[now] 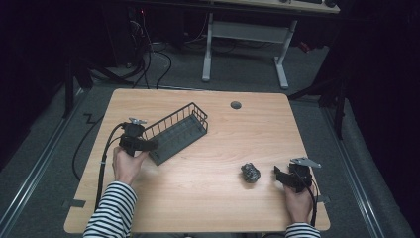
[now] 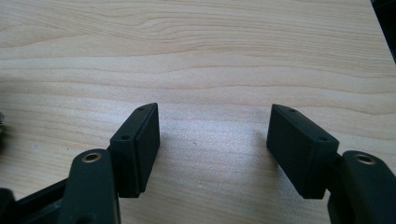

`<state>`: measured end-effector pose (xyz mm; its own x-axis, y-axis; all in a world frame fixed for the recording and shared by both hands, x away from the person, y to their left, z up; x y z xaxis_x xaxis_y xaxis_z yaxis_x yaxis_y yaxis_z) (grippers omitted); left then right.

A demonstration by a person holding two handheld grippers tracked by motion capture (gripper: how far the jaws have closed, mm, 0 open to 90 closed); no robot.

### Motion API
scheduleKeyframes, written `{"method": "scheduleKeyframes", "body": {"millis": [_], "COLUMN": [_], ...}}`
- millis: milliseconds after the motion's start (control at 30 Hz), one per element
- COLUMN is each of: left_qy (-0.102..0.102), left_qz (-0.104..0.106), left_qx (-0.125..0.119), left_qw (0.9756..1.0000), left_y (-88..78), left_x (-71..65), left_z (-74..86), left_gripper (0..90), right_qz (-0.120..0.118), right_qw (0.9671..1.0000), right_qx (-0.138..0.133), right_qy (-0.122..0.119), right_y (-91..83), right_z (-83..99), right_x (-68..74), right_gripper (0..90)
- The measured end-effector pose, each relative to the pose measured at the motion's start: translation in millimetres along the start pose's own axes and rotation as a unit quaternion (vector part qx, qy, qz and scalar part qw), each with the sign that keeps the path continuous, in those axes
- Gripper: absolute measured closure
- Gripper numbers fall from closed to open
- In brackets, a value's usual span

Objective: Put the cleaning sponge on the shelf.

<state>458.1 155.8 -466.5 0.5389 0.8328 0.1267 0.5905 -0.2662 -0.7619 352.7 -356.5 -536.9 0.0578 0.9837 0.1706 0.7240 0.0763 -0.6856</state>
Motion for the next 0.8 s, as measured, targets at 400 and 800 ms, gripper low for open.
{"method": "scheduleKeyframes", "body": {"millis": [400,800], "left_qy": [0.008,0.026], "left_qz": [0.012,0.030], "left_qx": [-0.007,-0.019], "left_qw": [0.9999,0.9991], "left_y": [-2.0,-13.8], "left_x": [-7.5,-25.9], "left_z": [2.9,14.5], "left_gripper": [35.0,35.8], "right_qz": [0.000,0.000], "right_qw": [1.0000,1.0000], "right_qx": [0.000,0.000], "right_qy": [0.000,0.000], "right_y": [0.0,0.0], "right_z": [0.0,0.0], "right_x": [0.0,0.0], "right_gripper": [34.7,34.7]}}
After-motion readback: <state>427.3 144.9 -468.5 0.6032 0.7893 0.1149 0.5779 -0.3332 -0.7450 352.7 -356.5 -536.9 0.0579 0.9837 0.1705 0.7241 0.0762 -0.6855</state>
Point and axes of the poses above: each handheld gripper's, and its own axes: y roughly forward along the jaws, z roughly out of its underside, x roughly to its left, the point moved 1 cm from there along y, roughly forward along the jaws, and after that the axes turned 15 degrees about y, right-handed, at the moved point
